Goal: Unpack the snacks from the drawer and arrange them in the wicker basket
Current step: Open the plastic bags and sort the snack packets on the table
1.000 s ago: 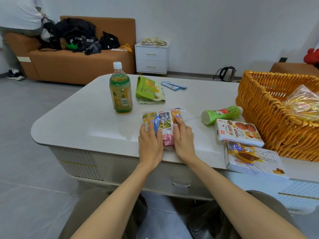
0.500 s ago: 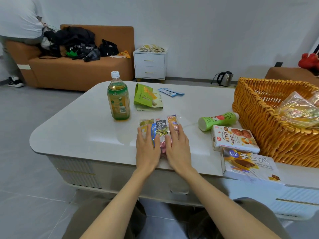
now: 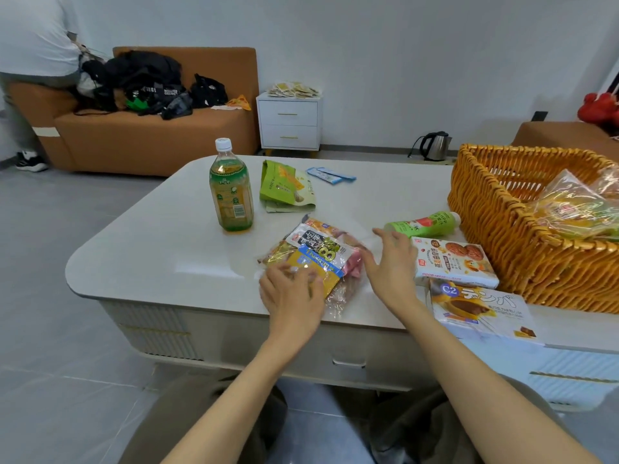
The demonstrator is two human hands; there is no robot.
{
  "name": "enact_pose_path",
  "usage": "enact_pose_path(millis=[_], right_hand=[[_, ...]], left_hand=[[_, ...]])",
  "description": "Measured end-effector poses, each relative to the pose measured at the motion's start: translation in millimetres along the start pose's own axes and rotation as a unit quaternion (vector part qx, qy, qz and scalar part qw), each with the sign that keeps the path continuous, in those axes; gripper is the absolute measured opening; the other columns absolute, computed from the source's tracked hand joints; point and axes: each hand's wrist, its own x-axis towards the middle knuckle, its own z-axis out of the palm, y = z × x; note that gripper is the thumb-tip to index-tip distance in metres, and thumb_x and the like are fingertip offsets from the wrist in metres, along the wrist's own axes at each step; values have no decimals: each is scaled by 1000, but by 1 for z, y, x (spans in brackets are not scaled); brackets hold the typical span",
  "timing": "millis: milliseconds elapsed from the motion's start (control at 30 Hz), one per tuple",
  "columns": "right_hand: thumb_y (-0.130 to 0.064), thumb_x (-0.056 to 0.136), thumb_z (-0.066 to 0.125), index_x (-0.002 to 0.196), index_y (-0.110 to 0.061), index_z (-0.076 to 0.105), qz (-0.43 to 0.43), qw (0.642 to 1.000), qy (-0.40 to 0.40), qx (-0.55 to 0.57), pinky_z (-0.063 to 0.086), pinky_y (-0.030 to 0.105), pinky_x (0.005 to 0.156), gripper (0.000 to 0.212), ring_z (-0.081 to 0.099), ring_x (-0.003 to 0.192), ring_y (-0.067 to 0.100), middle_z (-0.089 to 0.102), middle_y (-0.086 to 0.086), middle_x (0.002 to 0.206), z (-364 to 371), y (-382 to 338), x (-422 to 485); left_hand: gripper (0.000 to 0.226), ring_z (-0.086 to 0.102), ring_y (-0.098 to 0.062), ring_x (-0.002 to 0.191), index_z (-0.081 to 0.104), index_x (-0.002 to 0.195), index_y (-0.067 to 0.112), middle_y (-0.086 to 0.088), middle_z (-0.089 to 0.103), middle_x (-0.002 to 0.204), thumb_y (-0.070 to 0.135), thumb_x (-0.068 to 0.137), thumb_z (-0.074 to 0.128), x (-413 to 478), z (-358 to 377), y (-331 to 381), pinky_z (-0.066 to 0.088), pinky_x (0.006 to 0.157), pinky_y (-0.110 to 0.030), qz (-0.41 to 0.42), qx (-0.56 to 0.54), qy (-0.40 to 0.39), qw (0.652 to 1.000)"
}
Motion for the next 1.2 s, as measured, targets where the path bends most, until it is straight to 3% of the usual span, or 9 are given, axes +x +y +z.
enact_pose_path(millis=[233, 400, 533, 667, 800, 933, 1000, 1067, 1200], right_hand=[[-37, 96, 51, 148, -7, 21, 265, 923, -196, 200, 41, 31, 86, 68, 47, 106, 22, 43, 15, 143, -4, 0, -13], [-23, 89, 67, 145, -6, 14, 288, 876, -198, 333, 50, 28, 72, 79, 57, 94, 17, 51, 13, 135, 6, -13, -9], [-16, 89, 67, 140, -16, 12, 277, 861, -161, 396, 53, 31, 71, 75, 60, 90, 19, 56, 7, 120, 7, -21, -2], [-16, 89, 69, 135, -32, 22, 203, 867, -143, 431, 49, 20, 52, 67, 67, 75, 8, 62, -7, 101, -8, -33, 0], [-30, 94, 59, 128, -42, 46, 153, 874, -162, 431, 58, 33, 69, 38, 69, 87, 16, 60, 0, 120, -47, -43, 12], [-7, 96, 46, 128, -22, 56, 158, 796, -203, 547, 60, 30, 77, 36, 67, 98, 34, 59, 19, 112, -102, -49, 22], [6, 92, 49, 135, -25, 52, 48, 875, -225, 426, 58, 30, 83, 53, 67, 99, 32, 63, 16, 102, -129, -53, 25], [-9, 88, 66, 133, -33, 51, -77, 961, -181, 196, 56, 22, 79, 53, 63, 89, 21, 59, 6, 91, -151, -59, 27], [-60, 74, 70, 110, -30, 53, -168, 977, 0, -130, 30, 26, 84, 50, 29, 101, 11, 35, -5, 108, -186, -71, 39]], left_hand=[[51, 19, -29, 143, 38, 145, 28, -15, 30, 152, 45, 97, 38, 70, -16, -26, 16, 116, -40, -94, -37, -81, 992], [54, 39, -34, 130, 37, 145, 36, -12, 49, 138, 57, 96, 34, 86, -9, -35, 27, 108, -38, -82, -11, -135, 987], [75, 51, -24, 124, 49, 138, 38, 1, 58, 130, 76, 73, 41, 85, -12, -34, 36, 109, -41, -109, -128, -159, 973], [48, 65, -17, 103, 65, 117, 34, 4, 71, 110, 62, 79, 59, 77, -18, -32, 49, 92, -32, -111, -289, -145, 940], [37, 67, -12, 99, 60, 124, 26, 5, 71, 107, 46, 93, 56, 78, -33, -12, 52, 84, -26, -103, -426, -122, 891], [41, 67, -14, 102, 58, 126, 21, 1, 69, 111, 44, 91, 58, 76, -48, 11, 56, 83, -28, -102, -478, -144, 860], [39, 68, -17, 102, 61, 122, 17, -2, 70, 112, 42, 92, 58, 79, -56, 27, 57, 82, -31, -116, -509, -159, 838], [35, 69, -18, 97, 64, 114, 17, -3, 72, 106, 42, 91, 60, 82, -68, 48, 59, 74, -29, -140, -534, -172, 816], [35, 67, -11, 77, 65, 102, 20, -2, 69, 99, 52, 91, 55, 84, -89, 88, 56, 54, -20, -167, -530, -216, 803]])
